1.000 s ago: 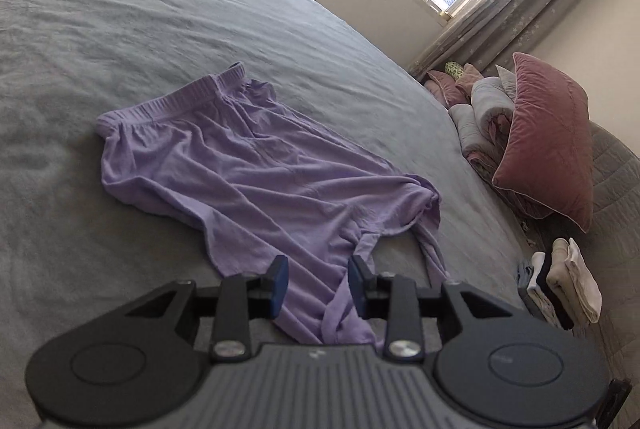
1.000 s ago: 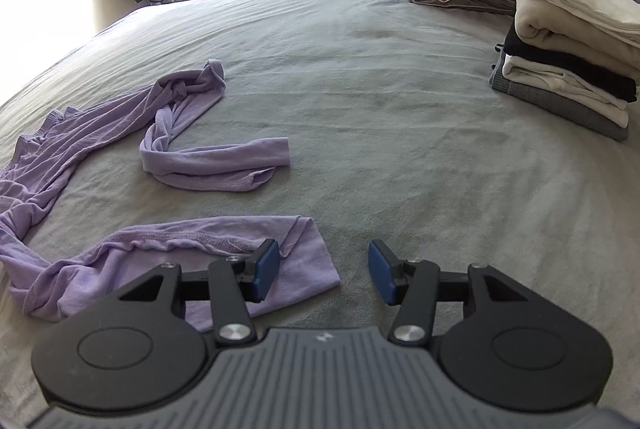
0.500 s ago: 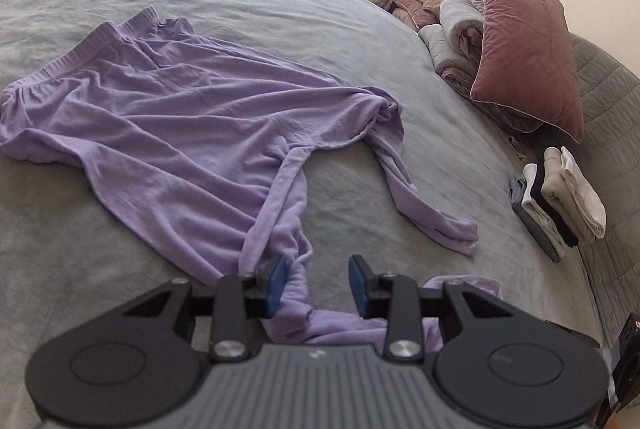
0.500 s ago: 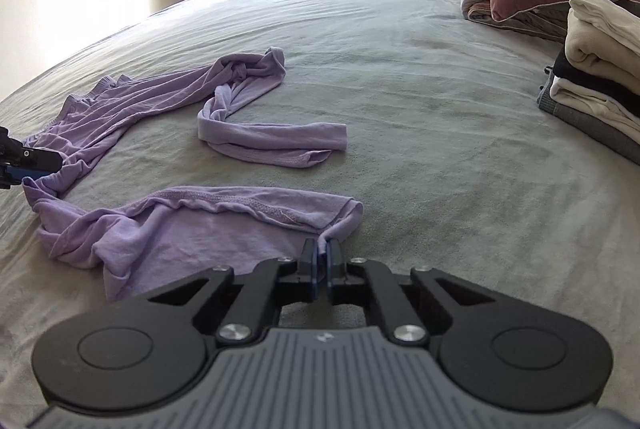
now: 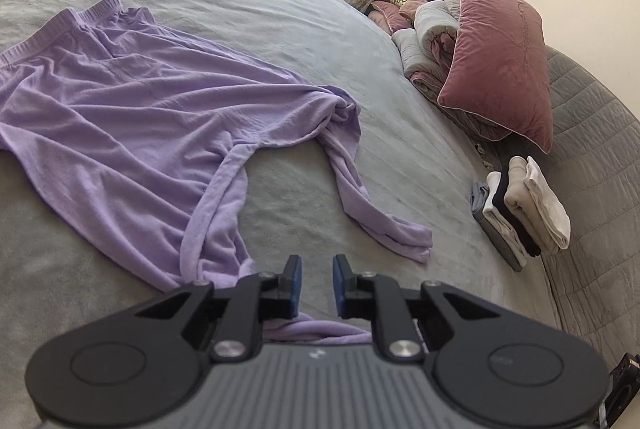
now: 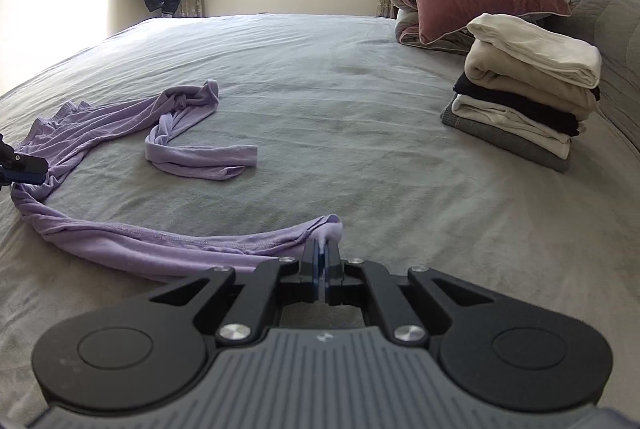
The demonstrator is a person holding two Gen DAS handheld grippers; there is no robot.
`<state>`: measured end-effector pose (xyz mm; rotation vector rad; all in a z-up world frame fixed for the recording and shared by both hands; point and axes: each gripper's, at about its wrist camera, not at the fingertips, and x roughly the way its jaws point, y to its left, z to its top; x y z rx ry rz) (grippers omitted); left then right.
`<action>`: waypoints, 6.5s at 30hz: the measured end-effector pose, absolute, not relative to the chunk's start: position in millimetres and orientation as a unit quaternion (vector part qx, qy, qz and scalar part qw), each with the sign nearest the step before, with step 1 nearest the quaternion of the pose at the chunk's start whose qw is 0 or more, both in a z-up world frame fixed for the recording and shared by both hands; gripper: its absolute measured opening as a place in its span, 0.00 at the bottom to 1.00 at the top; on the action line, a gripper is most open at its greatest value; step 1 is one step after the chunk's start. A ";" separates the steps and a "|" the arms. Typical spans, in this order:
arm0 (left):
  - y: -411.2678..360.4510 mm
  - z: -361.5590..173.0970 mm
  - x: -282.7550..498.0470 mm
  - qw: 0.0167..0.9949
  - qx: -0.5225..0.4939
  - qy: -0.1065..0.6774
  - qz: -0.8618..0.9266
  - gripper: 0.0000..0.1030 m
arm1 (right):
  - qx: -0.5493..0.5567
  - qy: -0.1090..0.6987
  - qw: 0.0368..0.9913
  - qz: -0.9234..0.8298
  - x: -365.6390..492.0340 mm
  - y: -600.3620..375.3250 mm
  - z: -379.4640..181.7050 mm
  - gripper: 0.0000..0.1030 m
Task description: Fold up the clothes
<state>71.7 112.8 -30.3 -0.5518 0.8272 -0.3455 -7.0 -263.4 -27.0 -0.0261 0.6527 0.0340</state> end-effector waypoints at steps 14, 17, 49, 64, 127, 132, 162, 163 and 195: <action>103.9 -30.1 74.1 0.869 -0.243 0.398 -0.165 0.21 | 0.001 0.396 0.917 -0.044 -41.3 -313.0 -39.0 0.01; 111.0 -30.1 74.1 0.871 -0.242 0.398 -0.154 0.29 | 0.005 0.403 0.915 -0.033 -43.1 -315.3 -39.1 0.02; 53.8 -46.4 97.1 0.847 -0.194 0.456 -0.191 0.39 | -0.112 0.353 0.918 0.143 -5.3 -241.5 -53.7 0.45; 52.1 -40.3 107.4 0.856 -0.272 0.390 -0.203 0.00 | -0.109 0.325 0.935 0.091 -3.2 -243.1 -40.7 0.00; 204.9 -14.5 60.4 0.897 -0.241 0.370 -0.018 0.64 | -0.078 0.316 0.944 0.048 53.2 -205.8 -42.5 0.46; 234.9 -18.5 54.5 0.893 -0.263 0.365 0.010 0.65 | -0.075 0.312 0.943 0.088 44.1 -188.2 -36.4 0.46; 317.0 -66.0 56.7 0.871 -0.400 0.269 0.093 0.36 | -0.247 0.273 0.876 0.311 21.1 -21.0 -54.1 0.32; 318.5 -67.2 57.6 0.868 -0.407 0.266 0.094 0.34 | -0.256 0.269 0.875 0.311 22.8 -15.2 -55.1 0.32; 354.4 -60.3 16.6 0.874 -0.396 0.256 0.118 0.04 | -0.229 0.302 0.867 0.323 -21.4 22.1 -41.0 0.12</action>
